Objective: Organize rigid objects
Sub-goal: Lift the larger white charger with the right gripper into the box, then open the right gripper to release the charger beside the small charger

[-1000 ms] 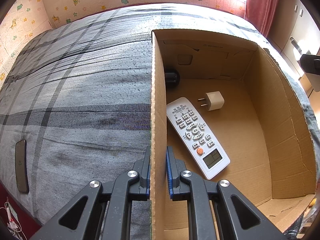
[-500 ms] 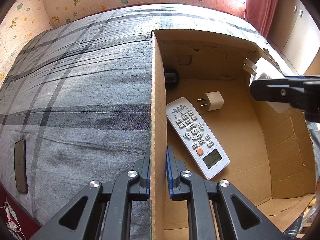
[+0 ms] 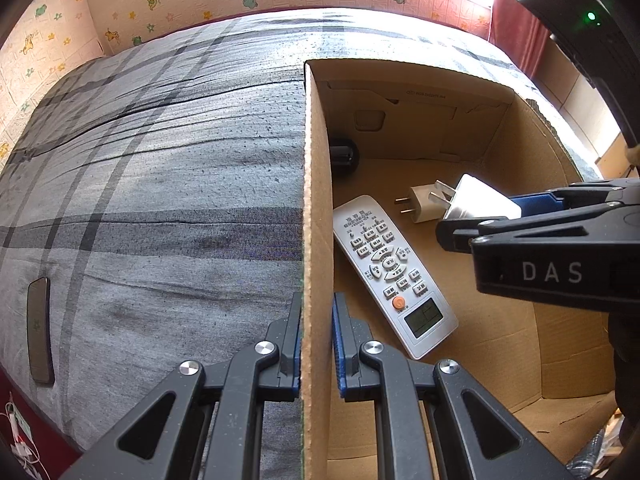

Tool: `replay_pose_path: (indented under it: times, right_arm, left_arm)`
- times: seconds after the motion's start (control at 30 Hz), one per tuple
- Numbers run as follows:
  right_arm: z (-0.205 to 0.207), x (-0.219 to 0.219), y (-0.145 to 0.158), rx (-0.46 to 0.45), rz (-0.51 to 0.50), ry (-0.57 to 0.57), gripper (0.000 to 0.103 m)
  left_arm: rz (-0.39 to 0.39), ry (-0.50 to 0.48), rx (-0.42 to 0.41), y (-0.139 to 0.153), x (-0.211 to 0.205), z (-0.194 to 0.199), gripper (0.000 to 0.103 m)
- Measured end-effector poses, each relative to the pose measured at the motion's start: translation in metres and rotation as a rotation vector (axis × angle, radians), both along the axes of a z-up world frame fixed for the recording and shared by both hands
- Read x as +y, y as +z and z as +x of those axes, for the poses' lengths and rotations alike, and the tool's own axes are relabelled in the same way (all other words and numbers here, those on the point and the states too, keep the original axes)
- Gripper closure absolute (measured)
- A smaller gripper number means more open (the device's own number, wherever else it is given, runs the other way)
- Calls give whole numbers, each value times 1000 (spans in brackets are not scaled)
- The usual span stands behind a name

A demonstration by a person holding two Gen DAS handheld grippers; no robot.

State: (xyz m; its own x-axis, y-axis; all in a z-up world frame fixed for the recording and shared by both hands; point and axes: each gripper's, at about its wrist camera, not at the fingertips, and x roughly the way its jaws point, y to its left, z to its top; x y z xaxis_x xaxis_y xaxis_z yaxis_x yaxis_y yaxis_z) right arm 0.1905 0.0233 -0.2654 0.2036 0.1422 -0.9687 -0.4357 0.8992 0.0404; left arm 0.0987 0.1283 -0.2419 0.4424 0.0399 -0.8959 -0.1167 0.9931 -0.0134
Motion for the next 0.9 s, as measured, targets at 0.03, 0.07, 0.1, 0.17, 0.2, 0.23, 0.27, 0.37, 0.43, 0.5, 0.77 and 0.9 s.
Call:
replay_pose_path:
  times: [0.03,0.07,0.1,0.17,0.2,0.23,0.27,0.37,0.43,0.5,0.77,0.9]
  right_arm:
    - [2,0,-3,7,-10,-4,39]
    - [3,1,-7,16,-18,-9,39]
    - [5,0,-10,25,-20,-14,39]
    - [8,-1,-17,43,-22,-22,39]
    - [9,-2,-19,53,-20,-27,39]
    - [10,-3,-22,64,-17,-32,39]
    - [11,-3,-24,72,-15,-37,39]
    - [13,-5,-30,89,-18,-43,39]
    - [14,-6,-32,101,-10,-44,39]
    - [15,-7,-33,104,-4,-45,39]
    - [17,-9,-24,71,29,-39,35]
    - [12,-6,-12,34,30,-24,22]
  left_arm:
    - [0,1,0,0,0,0,90]
    - [0,1,0,0,0,0,90]
    - [-2,2,0,0,0,0,90]
    - [-2,1,0,0,1,-1,90]
    - [-2,2,0,0,1,0,90]
    - [-2,2,0,1,1,0,90]
    - [-3,3,0,1,1,0,90]
    - [-4,2,0,1,0,0,90]
    - [-2,1,0,1,0,0,90]
    - [-5,4,1,1,1,0,90]
    - [0,5,2,-1,0,0,90]
    - [-3,6,2,0,2,0,90]
